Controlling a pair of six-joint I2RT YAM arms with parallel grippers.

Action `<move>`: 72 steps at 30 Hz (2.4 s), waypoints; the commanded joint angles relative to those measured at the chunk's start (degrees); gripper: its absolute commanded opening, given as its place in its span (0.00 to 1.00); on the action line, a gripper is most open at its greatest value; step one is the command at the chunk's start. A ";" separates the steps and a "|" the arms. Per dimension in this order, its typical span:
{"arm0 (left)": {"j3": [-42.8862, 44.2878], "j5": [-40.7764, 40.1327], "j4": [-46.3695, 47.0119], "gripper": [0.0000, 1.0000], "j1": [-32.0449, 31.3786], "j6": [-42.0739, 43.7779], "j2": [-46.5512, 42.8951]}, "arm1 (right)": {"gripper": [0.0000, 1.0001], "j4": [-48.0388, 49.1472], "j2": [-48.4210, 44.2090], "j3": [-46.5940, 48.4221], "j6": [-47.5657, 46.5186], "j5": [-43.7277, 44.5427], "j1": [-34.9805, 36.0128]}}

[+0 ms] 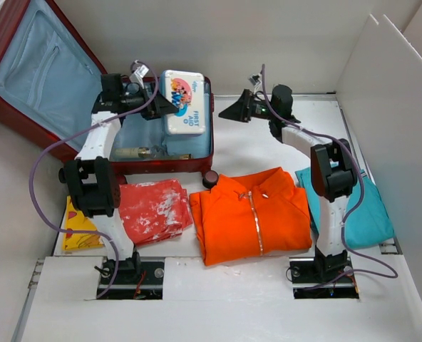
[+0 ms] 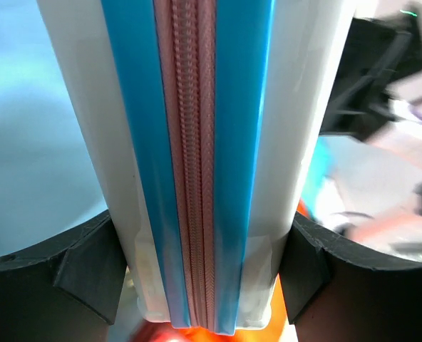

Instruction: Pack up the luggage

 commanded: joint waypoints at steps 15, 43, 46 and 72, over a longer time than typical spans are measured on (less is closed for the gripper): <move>36.57 -13.33 -28.41 0.00 13.84 31.37 19.65 | 1.00 -13.28 -4.24 -0.47 -12.25 1.99 -4.55; 17.20 -6.63 20.29 0.00 19.89 -12.92 27.41 | 1.00 -29.99 -9.25 4.18 -22.27 5.33 -5.09; 13.90 -12.78 26.45 0.00 20.43 -12.86 25.64 | 1.00 -32.71 -9.25 5.67 -23.33 5.86 -5.08; 18.73 -42.83 3.34 1.00 20.26 -4.77 25.99 | 1.00 -50.11 -4.16 20.01 -34.32 6.48 -2.36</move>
